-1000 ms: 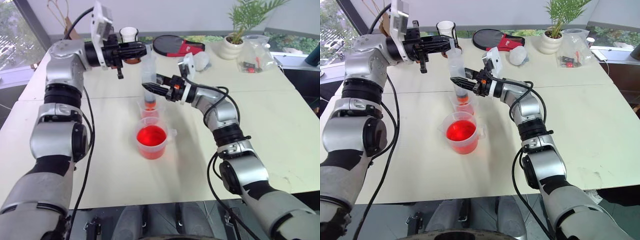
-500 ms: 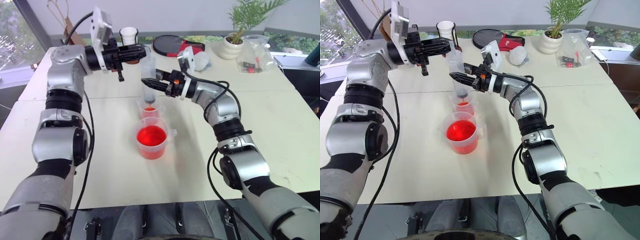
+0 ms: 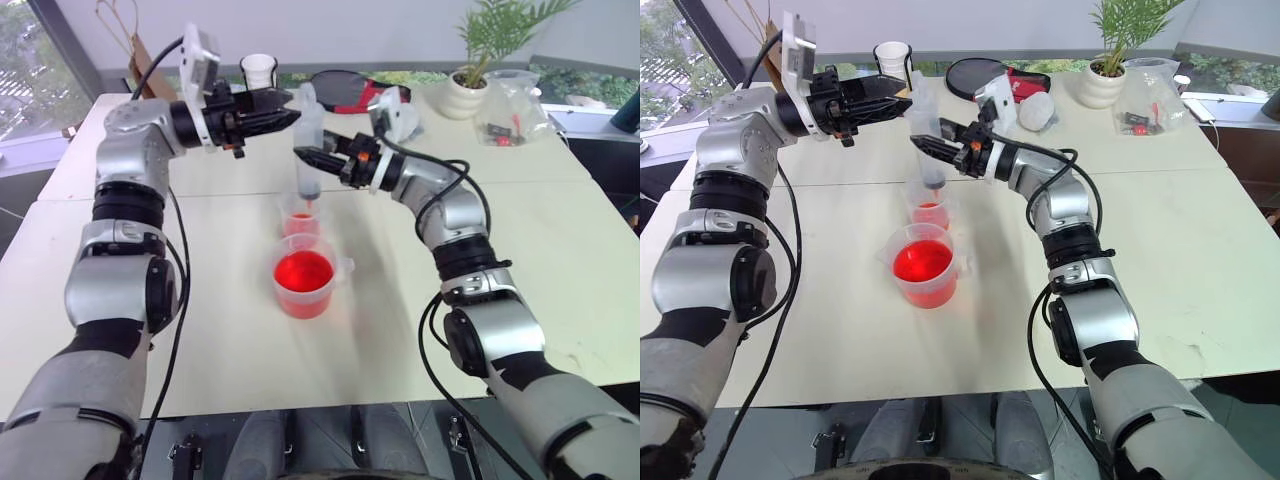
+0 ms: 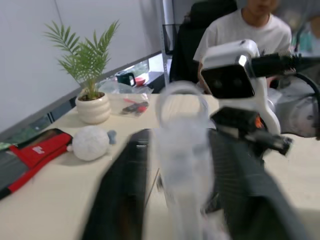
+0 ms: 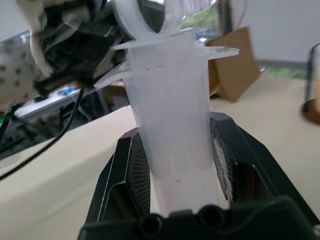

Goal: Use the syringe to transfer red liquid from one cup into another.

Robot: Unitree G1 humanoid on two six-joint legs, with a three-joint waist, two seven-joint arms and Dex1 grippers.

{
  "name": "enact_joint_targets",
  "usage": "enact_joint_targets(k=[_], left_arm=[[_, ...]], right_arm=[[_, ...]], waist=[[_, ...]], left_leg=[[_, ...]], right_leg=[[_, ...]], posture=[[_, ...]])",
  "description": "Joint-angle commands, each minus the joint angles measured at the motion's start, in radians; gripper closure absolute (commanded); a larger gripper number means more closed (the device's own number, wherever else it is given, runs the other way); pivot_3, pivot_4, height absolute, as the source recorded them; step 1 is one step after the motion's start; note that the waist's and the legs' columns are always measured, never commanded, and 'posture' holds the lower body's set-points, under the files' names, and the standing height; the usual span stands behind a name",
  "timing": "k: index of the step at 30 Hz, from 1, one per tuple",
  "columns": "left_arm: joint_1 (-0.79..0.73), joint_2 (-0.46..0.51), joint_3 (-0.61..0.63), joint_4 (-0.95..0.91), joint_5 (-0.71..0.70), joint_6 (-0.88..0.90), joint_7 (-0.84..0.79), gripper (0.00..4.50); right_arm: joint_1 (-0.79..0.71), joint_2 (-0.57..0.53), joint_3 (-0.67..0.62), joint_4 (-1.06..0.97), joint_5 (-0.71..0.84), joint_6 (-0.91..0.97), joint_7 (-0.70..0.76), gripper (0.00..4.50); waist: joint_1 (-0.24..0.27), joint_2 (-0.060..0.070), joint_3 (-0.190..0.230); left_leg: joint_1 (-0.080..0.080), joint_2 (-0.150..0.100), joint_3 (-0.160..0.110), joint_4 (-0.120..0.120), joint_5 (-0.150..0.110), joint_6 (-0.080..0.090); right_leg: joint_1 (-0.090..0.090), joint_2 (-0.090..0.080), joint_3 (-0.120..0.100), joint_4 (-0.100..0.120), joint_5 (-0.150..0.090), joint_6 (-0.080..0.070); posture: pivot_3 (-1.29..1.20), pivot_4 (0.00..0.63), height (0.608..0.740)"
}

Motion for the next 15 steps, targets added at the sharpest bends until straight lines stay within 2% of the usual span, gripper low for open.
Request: enact_joint_targets(k=[1,7,10,12,15], left_arm=[[-0.014,0.049,0.011,0.0,-0.008,0.041,-0.009,1.62],[0.097,0.148,0.033,-0.096,-0.045,0.158,-0.032,1.62],[0.19,0.174,0.048,-0.204,-0.068,0.218,0.0,1.62],[0.274,0.185,0.055,-0.334,-0.103,0.289,0.019,1.62],[0.41,0.207,0.053,-0.585,-0.168,0.417,0.042,1.62]], right_arm=[[-0.043,0.014,-0.032,-0.15,0.055,-0.004,-0.012,3.09],[-0.007,0.023,-0.049,-0.187,0.061,0.001,-0.072,3.09],[-0.036,0.028,-0.114,-0.179,0.111,0.031,-0.139,3.09],[-0.06,-0.006,-0.186,-0.207,0.185,0.147,-0.197,3.09],[-0.089,-0.128,-0.255,-0.254,0.271,0.438,-0.288,3.09]], waist=[[-0.002,0.0,0.0],[-0.005,0.0,0.0],[0.002,0.0,0.0],[0.007,0.0,0.0],[0.016,0.0,0.0]], left_leg=[[0.0,0.0,0.0,0.0,0.0,0.0],[0.001,0.0,0.0,-0.001,0.0,0.0],[0.0,0.0,0.0,0.0,0.0,0.0],[0.0,0.0,-0.001,0.0,0.0,0.0],[-0.001,-0.001,-0.002,0.001,0.0,0.0]], right_leg=[[0.0,0.0,0.0,0.0,0.0,0.0],[0.0,0.0,0.0,0.001,0.0,0.0],[0.0,0.0,0.0,0.001,0.0,0.0],[0.0,-0.001,0.0,0.001,0.0,0.0],[0.001,-0.004,0.002,0.0,0.0,0.0]], posture=[[0.0,0.15,0.74],[0.0,0.15,0.74],[0.0,0.15,0.74],[0.0,0.15,0.74],[0.0,0.15,0.74]])
